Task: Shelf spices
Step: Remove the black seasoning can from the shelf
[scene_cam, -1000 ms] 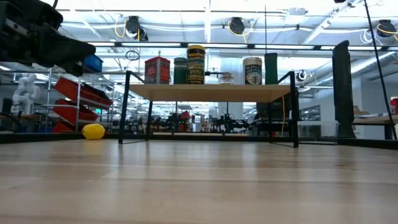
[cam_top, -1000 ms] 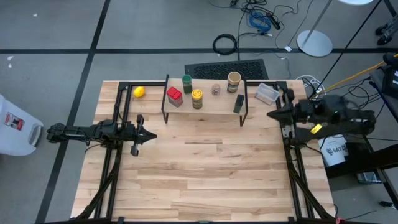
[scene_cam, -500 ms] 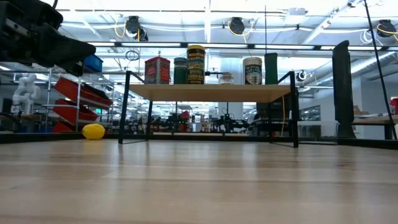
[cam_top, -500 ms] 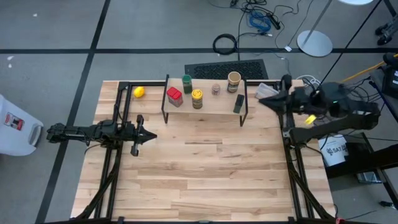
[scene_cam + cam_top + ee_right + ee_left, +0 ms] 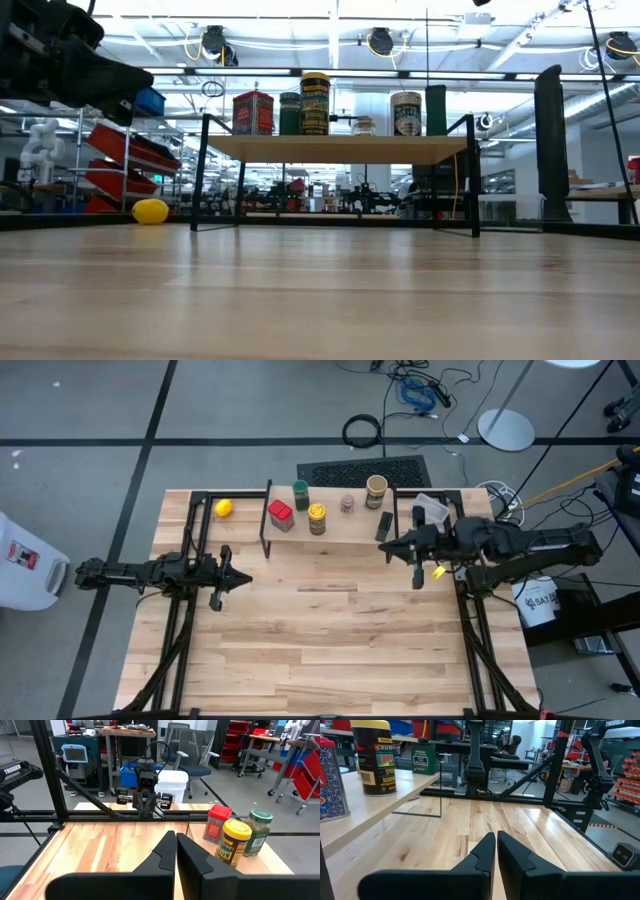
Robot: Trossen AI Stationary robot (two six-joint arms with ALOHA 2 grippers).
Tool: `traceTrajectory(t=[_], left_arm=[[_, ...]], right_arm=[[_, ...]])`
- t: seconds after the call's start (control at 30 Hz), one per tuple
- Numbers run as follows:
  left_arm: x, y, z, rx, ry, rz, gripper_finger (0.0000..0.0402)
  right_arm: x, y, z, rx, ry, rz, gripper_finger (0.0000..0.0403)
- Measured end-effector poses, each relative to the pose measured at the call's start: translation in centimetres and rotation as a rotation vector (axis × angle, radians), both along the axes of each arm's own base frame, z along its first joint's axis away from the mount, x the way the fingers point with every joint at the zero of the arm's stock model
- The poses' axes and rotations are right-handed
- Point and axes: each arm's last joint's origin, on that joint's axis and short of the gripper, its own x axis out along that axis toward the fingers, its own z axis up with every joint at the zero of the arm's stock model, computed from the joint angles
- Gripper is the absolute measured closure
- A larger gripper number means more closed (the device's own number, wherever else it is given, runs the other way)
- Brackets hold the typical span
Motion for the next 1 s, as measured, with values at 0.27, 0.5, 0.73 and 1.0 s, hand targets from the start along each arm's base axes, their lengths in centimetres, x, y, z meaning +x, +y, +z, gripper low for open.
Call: traceTrajectory(t=[0.27, 0.5, 0.73, 1.0], left_arm=[[-0.4, 0.1, 2.2, 0.022, -0.06, 0.035, 0.0375], [-1.3, 0.3, 7.4, 0.072, -0.034, 0.086, 0.0375], [-1.3, 0.4, 13.8, 0.135, -0.078, 0.133, 0.0375], [1.2, 0.4, 17.3, 0.155, -0.037, 0.143, 0.0375]], right_arm=[[0.1, 0.0, -0.5, 0.022, -0.005, -0.003, 0.0403], [0.1, 0.0, -0.5, 0.023, -0.006, -0.003, 0.0403], [0.1, 0.0, -0.5, 0.043, -0.011, -0.006, 0.0403], [0.1, 0.0, -0.5, 0.062, -0.009, -0.009, 0.0403]])
